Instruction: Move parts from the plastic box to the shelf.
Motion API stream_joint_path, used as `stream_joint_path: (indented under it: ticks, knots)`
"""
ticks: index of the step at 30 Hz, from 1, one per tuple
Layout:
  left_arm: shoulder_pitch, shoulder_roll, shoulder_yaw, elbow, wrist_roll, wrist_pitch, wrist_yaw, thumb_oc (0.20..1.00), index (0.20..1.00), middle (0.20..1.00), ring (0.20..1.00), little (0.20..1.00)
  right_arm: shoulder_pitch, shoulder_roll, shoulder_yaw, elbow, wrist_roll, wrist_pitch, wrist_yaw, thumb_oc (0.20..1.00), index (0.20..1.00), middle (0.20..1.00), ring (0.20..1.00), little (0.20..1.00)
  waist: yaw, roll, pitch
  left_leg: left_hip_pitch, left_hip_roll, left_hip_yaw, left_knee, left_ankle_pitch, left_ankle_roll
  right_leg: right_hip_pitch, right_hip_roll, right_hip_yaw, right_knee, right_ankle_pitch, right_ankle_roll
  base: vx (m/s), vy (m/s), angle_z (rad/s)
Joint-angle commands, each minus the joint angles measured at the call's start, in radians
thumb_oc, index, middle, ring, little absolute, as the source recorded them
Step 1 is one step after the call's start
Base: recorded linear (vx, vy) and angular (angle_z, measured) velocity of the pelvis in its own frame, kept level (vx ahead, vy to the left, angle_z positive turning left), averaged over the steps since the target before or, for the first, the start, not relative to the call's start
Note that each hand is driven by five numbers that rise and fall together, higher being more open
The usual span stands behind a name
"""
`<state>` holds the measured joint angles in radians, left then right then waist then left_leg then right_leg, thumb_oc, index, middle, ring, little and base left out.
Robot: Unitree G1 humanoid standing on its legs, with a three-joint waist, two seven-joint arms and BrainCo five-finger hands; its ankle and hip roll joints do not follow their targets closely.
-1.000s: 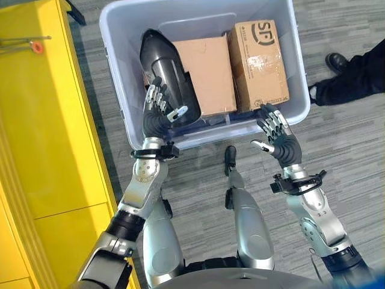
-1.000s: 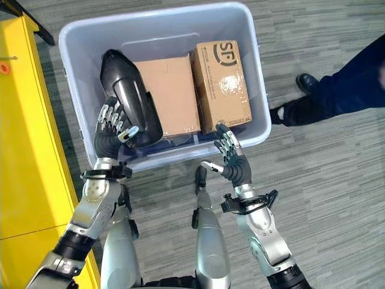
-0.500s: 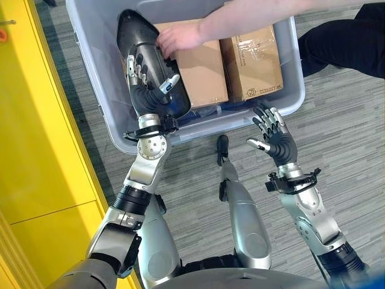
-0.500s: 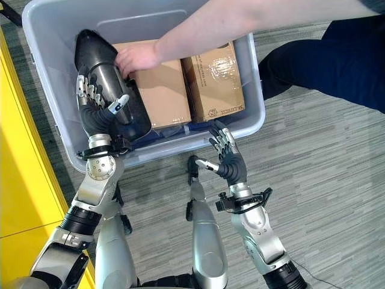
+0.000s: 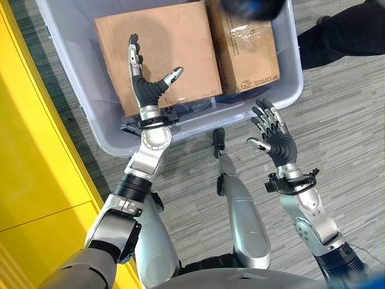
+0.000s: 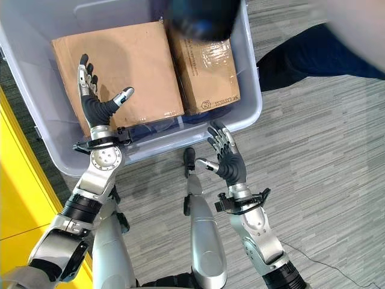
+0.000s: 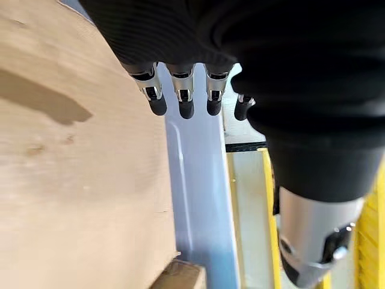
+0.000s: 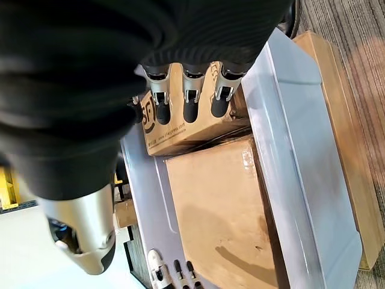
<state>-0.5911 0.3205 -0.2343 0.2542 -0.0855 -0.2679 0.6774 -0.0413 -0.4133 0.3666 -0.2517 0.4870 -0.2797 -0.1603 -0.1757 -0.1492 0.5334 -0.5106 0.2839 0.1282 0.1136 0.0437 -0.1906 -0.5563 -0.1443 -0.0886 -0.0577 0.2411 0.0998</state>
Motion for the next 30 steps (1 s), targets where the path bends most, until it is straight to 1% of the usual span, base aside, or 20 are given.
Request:
stream_joint_path:
  ticks: [1, 4, 5, 6, 7, 8, 11, 30]
  knots:
    - [0.013, 0.043, 0.002, -0.012, 0.044, -0.027, -0.012, 1.0, 1.0, 1.0, 1.0, 1.0, -0.009, -0.025, -0.054, -0.08, 0.011, -0.067, 0.007, 1.0, 1.0, 1.0, 1.0, 1.0, -0.002, -0.037, -0.019, -0.019, 0.004, 0.015, 0.037, -0.005, 0.026, -0.017, -0.089, 0.033, 0.159, -0.131, 0.072, 0.0, 0.0, 0.0]
    - [0.077, 0.034, 0.001, -0.039, 0.028, -0.036, -0.04, 1.0, 1.0, 1.0, 1.0, 1.0, 0.006, -0.03, -0.066, -0.078, 0.008, -0.067, 0.006, 1.0, 1.0, 1.0, 1.0, 1.0, 0.007, -0.023, -0.031, -0.017, 0.0, 0.01, 0.032, -0.004, 0.029, -0.01, -0.093, 0.033, 0.154, -0.132, 0.07, 0.0, 0.013, -0.01]
    - [0.077, 0.034, 0.002, -0.04, 0.028, -0.036, -0.04, 1.0, 1.0, 1.0, 1.0, 1.0, 0.006, -0.03, -0.066, -0.079, 0.008, -0.067, 0.006, 1.0, 1.0, 1.0, 1.0, 1.0, 0.005, -0.027, -0.026, -0.029, -0.004, 0.015, 0.034, 0.02, 0.036, -0.021, -0.096, 0.032, 0.153, -0.111, 0.063, -0.08, 0.002, -0.02]
    - [0.09, 0.033, -0.002, -0.045, 0.024, -0.037, -0.05, 1.0, 1.0, 1.0, 1.0, 1.0, 0.007, -0.03, -0.068, -0.077, 0.01, -0.066, 0.007, 1.0, 1.0, 1.0, 1.0, 1.0, 0.008, -0.024, -0.029, -0.027, -0.005, 0.014, 0.032, 0.021, 0.036, -0.018, -0.097, 0.032, 0.152, -0.111, 0.063, 0.0, 0.0, 0.0]
    - [0.104, 0.032, -0.004, -0.048, 0.018, -0.036, -0.059, 1.0, 1.0, 1.0, 1.0, 1.0, 0.009, -0.028, -0.068, -0.073, 0.012, -0.064, 0.007, 1.0, 1.0, 1.0, 1.0, 1.0, 0.011, -0.017, -0.038, -0.011, -0.003, 0.009, 0.028, -0.003, 0.029, -0.004, -0.095, 0.033, 0.151, -0.133, 0.069, 0.0, 0.0, 0.0]
    - [0.123, 0.033, -0.008, -0.056, 0.011, -0.038, -0.073, 1.0, 1.0, 1.0, 1.0, 1.0, 0.01, -0.028, -0.073, -0.073, 0.011, -0.064, 0.005, 1.0, 1.0, 1.0, 1.0, 1.0, 0.013, -0.015, -0.039, -0.02, -0.009, 0.014, 0.029, 0.022, 0.037, -0.009, -0.101, 0.031, 0.149, -0.112, 0.063, 0.0, 0.0, 0.0]
    - [0.151, 0.041, -0.014, -0.07, 0.0, -0.038, -0.099, 1.0, 1.0, 1.0, 1.0, 1.0, 0.013, -0.032, -0.078, -0.068, 0.008, -0.06, 0.004, 1.0, 1.0, 1.0, 1.0, 1.0, 0.02, -0.008, -0.048, -0.009, -0.012, 0.015, 0.025, 0.022, 0.037, 0.004, -0.104, 0.03, 0.144, -0.112, 0.064, -0.02, 0.008, -0.02]
    - [0.203, 0.057, -0.046, -0.085, -0.041, -0.048, -0.172, 1.0, 1.0, 1.0, 1.0, 1.0, 0.012, -0.032, -0.077, -0.048, 0.014, -0.054, 0.001, 1.0, 1.0, 1.0, 1.0, 1.0, 0.037, 0.019, -0.095, 0.054, -0.02, 0.023, 0.024, 0.016, 0.031, 0.079, -0.113, 0.035, 0.124, -0.115, 0.067, 0.0, 0.005, 0.0]
